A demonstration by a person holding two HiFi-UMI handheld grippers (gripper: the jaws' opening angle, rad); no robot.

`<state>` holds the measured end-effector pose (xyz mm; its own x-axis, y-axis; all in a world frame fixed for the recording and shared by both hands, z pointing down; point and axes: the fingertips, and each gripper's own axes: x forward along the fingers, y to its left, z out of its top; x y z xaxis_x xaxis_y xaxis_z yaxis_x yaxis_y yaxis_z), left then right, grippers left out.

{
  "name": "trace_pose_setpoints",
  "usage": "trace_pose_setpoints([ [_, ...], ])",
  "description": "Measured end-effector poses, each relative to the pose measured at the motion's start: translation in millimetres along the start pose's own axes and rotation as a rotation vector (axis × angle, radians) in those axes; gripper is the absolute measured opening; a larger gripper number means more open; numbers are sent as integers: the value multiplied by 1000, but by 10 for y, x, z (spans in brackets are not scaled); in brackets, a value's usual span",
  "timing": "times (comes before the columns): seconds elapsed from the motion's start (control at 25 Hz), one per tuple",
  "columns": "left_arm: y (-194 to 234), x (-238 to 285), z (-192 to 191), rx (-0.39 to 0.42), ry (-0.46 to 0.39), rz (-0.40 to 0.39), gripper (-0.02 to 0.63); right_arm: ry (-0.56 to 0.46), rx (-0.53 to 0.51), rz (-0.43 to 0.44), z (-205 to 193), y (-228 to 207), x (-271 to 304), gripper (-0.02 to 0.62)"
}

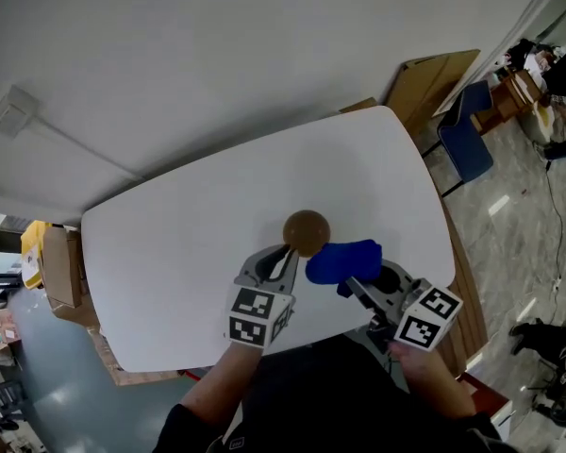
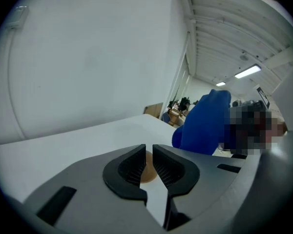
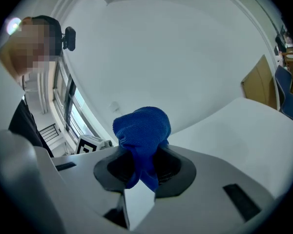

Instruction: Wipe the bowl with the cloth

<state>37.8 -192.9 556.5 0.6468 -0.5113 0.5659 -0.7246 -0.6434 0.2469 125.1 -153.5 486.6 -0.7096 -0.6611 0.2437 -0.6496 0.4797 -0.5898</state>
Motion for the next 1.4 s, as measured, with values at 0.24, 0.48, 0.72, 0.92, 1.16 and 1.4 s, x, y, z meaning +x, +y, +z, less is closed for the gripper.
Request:
trace_pose_setpoints([
  [0.24, 304, 331, -279, -61, 22, 33, 146, 75, 13, -12, -212, -99, 275, 80],
  [0.48, 526, 745, -784, -174, 142, 26, 179, 87, 29, -62, -307, -297, 335, 80],
  [0.72, 671, 959, -1094, -263, 203, 68, 179, 108, 48, -78, -451, -296, 218, 80],
  [0.92, 597, 1061, -1135, -274, 222, 34, 176, 116, 62, -89, -524, -291, 128, 80],
  [1.16, 507, 1099, -1236, -283, 258, -4, 44, 116, 53, -69, -513, -188, 110, 80],
  [1.4, 447, 955, -1146, -278, 227, 19, 21, 101, 24, -52, -412, -89, 32, 80],
])
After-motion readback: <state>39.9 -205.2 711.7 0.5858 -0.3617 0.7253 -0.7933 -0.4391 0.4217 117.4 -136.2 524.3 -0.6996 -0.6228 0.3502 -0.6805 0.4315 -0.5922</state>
